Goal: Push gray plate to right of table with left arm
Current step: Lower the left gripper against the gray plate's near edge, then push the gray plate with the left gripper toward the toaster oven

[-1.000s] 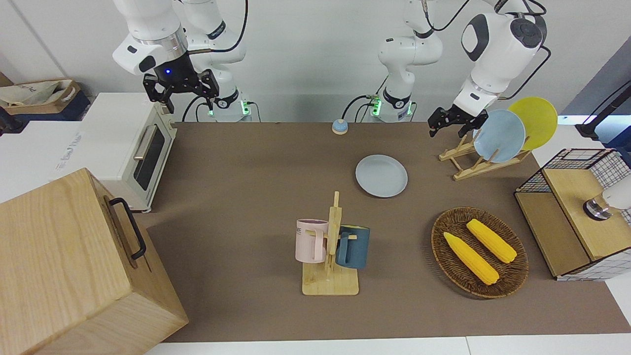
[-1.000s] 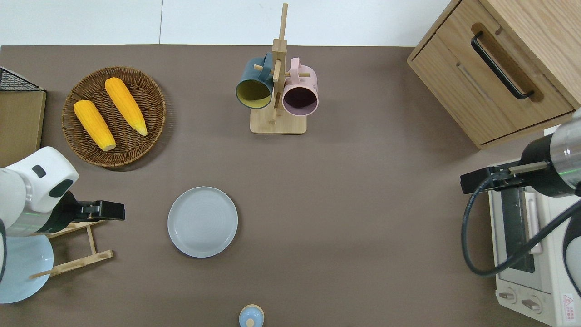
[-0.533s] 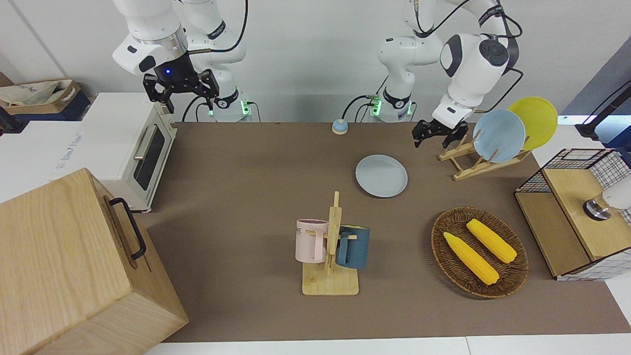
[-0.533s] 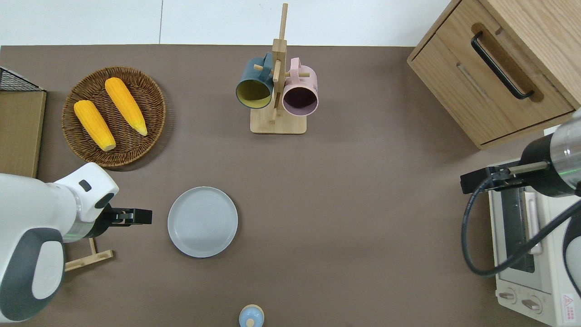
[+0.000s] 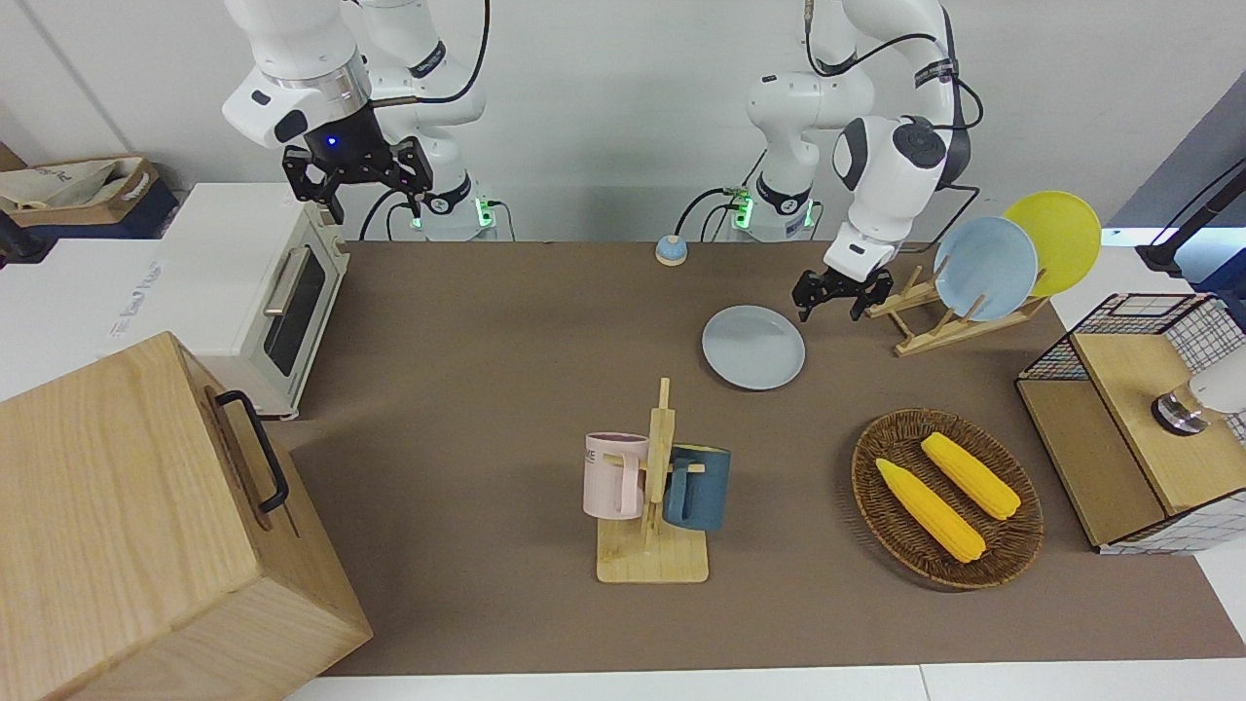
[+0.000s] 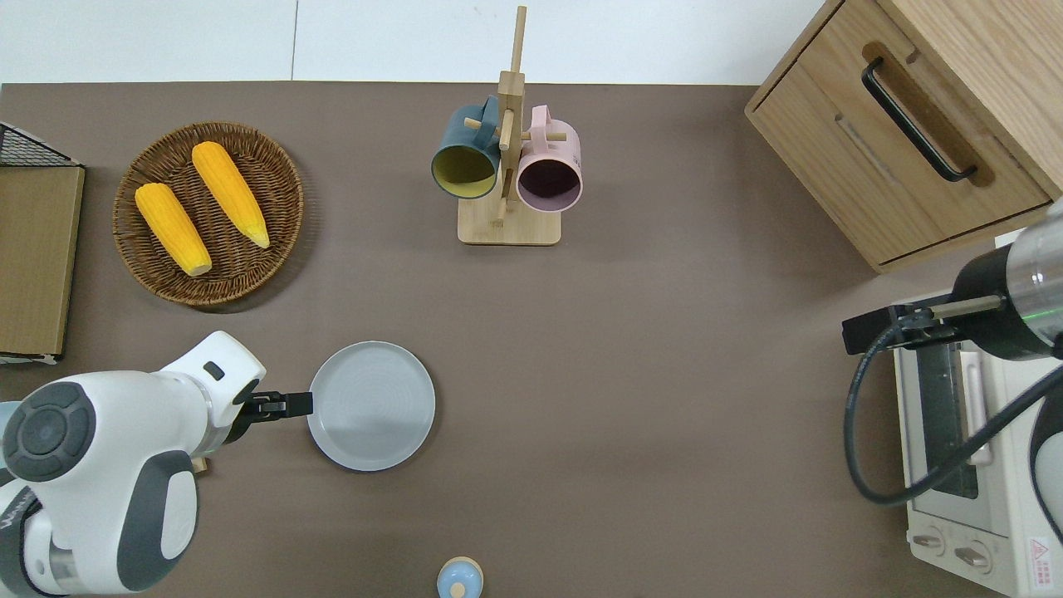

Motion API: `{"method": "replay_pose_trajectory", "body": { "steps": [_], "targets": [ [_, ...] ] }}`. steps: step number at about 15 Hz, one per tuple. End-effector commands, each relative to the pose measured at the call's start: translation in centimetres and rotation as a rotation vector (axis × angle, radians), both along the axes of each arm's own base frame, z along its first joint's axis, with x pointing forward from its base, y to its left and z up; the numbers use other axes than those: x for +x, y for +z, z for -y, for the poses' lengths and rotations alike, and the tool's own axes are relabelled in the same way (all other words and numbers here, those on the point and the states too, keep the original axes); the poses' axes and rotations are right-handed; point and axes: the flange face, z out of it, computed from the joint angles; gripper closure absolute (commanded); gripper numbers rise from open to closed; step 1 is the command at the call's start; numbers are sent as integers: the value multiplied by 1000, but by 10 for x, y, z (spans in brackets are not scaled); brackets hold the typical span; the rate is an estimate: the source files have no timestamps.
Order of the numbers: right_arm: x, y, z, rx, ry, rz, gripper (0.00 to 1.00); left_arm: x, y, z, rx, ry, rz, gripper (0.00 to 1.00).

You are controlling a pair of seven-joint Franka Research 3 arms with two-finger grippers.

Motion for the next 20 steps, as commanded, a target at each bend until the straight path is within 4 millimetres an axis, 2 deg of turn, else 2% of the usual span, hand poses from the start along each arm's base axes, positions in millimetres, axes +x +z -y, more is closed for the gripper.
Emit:
{"method": "replay_pose_trajectory", "body": {
  "steps": [1, 4, 8, 11, 12, 16, 17, 18, 20],
  "targets": [
    [-3, 3, 3, 7, -5, -4, 17, -7, -34, 14, -4, 35, 25, 9],
    [-4, 3, 2, 7, -2, -6, 17, -10, -60, 35, 1, 56, 35, 9],
    [-4, 3, 2, 7, -3, -6, 17, -9, -77, 34, 3, 51, 16, 11],
    [-4, 3, 2, 7, -3, -6, 17, -9, -79, 33, 3, 53, 13, 36],
    [-4, 3, 2, 7, -3, -6, 17, -9, -79, 33, 3, 53, 13, 117],
    [-4, 3, 2, 7, -2, -4, 17, -8, -78, 32, 3, 56, 14, 788],
    [-4, 3, 2, 8, -2, -5, 17, -8, -77, 32, 4, 56, 16, 901],
    [-4, 3, 2, 7, -3, -4, 17, -8, -77, 32, 3, 58, 16, 985],
    [-3, 3, 3, 7, -3, -4, 17, -8, -77, 31, 3, 61, 16, 1000]
  ]
}}
